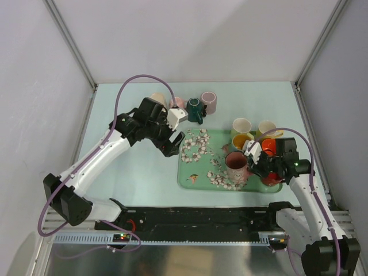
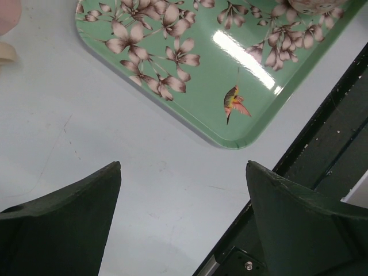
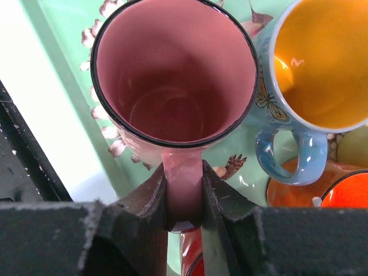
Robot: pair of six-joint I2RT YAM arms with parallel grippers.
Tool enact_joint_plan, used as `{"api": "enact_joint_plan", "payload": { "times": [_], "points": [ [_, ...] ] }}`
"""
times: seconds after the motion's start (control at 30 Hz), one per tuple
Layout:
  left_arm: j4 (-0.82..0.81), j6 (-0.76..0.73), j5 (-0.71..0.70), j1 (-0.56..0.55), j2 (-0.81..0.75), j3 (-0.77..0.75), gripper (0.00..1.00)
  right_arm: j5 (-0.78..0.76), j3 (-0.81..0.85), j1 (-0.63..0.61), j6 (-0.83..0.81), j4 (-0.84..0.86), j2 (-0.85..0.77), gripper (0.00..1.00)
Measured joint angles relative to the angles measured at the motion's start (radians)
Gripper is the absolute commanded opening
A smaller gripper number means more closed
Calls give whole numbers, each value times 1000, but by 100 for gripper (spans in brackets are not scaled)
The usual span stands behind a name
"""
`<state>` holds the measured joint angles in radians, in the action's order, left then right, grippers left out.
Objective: Turn the mug right side up
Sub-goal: Place the cup on the tray.
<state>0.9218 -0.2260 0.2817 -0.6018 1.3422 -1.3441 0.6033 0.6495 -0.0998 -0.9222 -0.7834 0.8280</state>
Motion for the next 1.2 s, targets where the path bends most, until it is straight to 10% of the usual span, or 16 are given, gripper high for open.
{"api": "enact_joint_plan", "payload": {
  "times": [1.2],
  "points": [
    [2, 1, 7, 0, 45, -7, 96, 94, -55, 241, -336, -230, -75, 47]
  ]
}}
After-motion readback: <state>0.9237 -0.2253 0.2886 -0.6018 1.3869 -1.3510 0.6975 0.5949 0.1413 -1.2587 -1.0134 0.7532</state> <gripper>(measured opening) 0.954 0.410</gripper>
